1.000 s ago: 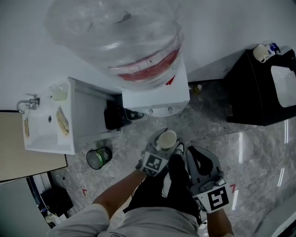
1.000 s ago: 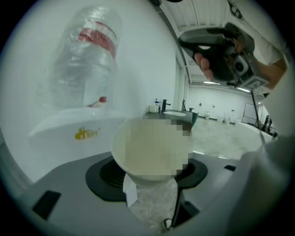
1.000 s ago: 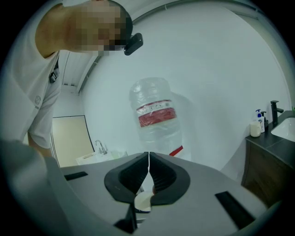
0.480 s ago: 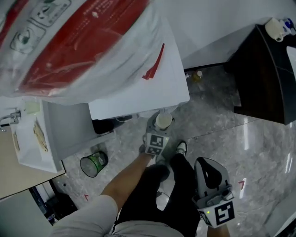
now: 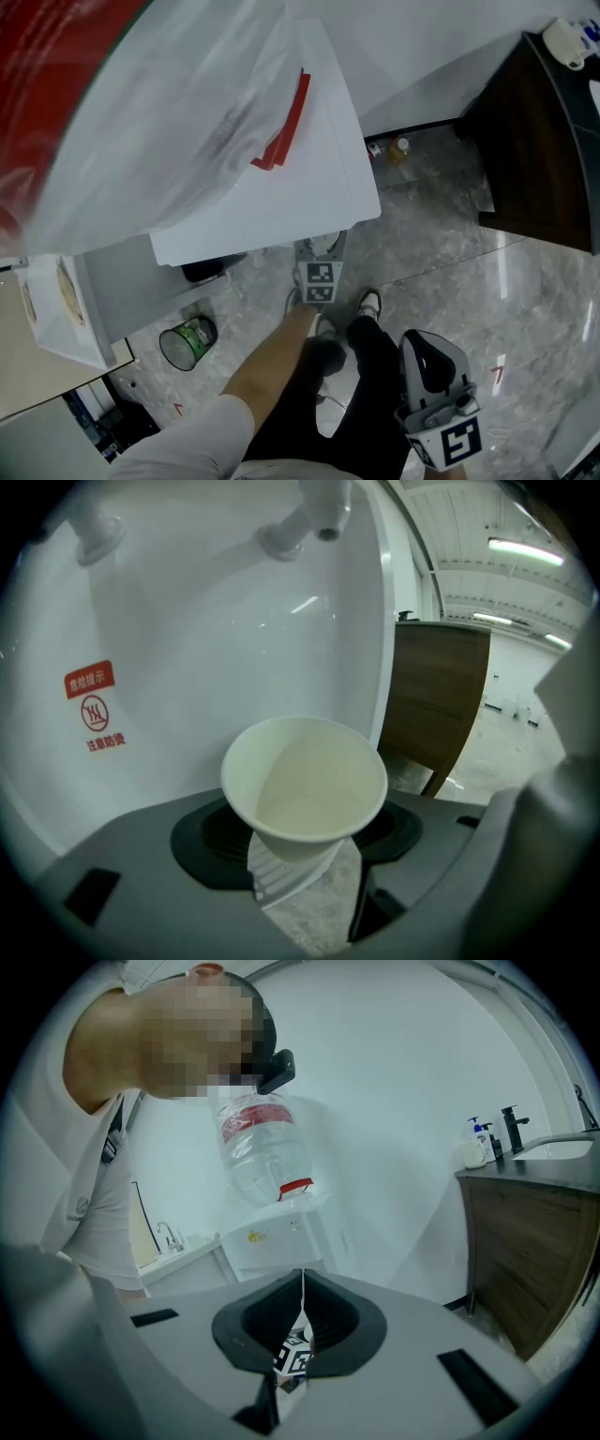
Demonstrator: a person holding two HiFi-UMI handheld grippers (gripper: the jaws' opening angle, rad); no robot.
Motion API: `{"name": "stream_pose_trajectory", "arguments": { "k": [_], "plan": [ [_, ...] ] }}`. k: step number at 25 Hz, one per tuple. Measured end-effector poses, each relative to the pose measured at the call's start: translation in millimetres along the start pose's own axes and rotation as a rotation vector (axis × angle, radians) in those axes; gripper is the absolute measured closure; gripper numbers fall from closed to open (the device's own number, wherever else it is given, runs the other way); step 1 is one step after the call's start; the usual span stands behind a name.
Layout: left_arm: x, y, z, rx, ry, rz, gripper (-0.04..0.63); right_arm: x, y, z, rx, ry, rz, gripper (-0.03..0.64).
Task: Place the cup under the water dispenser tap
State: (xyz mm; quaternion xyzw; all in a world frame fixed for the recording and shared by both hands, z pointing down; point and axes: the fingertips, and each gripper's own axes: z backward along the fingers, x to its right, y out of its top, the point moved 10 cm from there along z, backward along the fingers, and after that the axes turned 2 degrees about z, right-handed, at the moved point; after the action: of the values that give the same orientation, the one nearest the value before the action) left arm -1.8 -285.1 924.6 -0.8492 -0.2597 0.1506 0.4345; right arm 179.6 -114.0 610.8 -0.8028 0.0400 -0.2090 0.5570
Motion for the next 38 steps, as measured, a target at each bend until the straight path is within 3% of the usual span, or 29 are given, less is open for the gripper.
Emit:
{"name": "stream_pose_trajectory", "arguments": {
  "k": [5, 14, 23, 30, 35, 38],
  "plan": [
    [-0.6, -8.9, -0.7, -0.012, 0.02, 0.018, 0.312, -0.5, -9.2, -0.2, -0.035, 0.011, -0.019, 0.6],
    [0.6, -6.2, 8.2, -0.023, -0.029, 0.021, 0.235, -13.9, -9.5, 1.8, -0.076, 0.042, -0.039, 0.6],
    [4.6, 8.1, 75.7, -0.09, -0.045, 0.045, 0.23, -38.4, 12.8, 12.0, -0.093, 0.049, -0.055, 0.6],
    [26.4, 62.7, 176.4, -0.108, -0.13, 0.042, 0.232, -73.8, 62.2, 30.6, -0.067, 0.041, -0.007, 0.6],
    [47.6, 124.0, 249.0, -0.045, -0.24, -0.002, 0.232, -103.0, 93.4, 48.2, -0.085, 0.035, 0.031, 0.6],
    [54.7, 155.4, 286.0, -0.004, -0.261, -0.005, 0.232, -119.1, 111.4, 61.5, -0.091, 0.044, 0.055, 0.6]
  ]
}}
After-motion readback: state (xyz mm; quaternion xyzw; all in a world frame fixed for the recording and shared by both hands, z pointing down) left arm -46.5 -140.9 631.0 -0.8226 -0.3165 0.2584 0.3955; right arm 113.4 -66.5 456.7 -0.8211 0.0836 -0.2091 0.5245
